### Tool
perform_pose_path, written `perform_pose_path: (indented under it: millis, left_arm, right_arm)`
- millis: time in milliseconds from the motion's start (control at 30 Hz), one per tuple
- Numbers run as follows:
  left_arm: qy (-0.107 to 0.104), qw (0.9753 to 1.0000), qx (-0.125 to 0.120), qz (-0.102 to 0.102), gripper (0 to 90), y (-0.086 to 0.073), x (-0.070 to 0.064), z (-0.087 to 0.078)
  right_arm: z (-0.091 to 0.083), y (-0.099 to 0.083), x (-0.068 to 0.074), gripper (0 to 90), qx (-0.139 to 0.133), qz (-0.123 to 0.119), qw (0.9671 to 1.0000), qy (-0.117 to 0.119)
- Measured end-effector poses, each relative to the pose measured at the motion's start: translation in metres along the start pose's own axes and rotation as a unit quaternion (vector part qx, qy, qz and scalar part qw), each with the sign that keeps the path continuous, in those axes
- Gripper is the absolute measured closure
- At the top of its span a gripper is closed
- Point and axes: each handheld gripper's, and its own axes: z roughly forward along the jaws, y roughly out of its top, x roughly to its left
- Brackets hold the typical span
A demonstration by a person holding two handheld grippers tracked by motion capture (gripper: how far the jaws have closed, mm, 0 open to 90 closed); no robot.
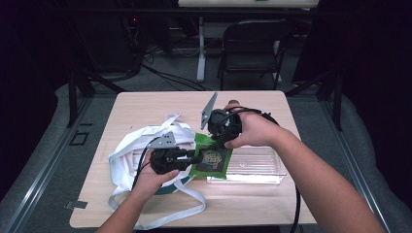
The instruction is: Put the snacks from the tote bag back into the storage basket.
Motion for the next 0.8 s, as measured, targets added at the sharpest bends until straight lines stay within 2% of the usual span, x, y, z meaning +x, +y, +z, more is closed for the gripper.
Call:
perform_pose_path:
  millis: [800]
  left_arm:
    - [0.011,0.9997,-0.006,-0.02,63.9,-0.0008,0.0027,-0.001]
  right_arm:
    - [-0.0061,0.0011,0.0016,74.8,0.005,-0.011,0.9999,-0.001]
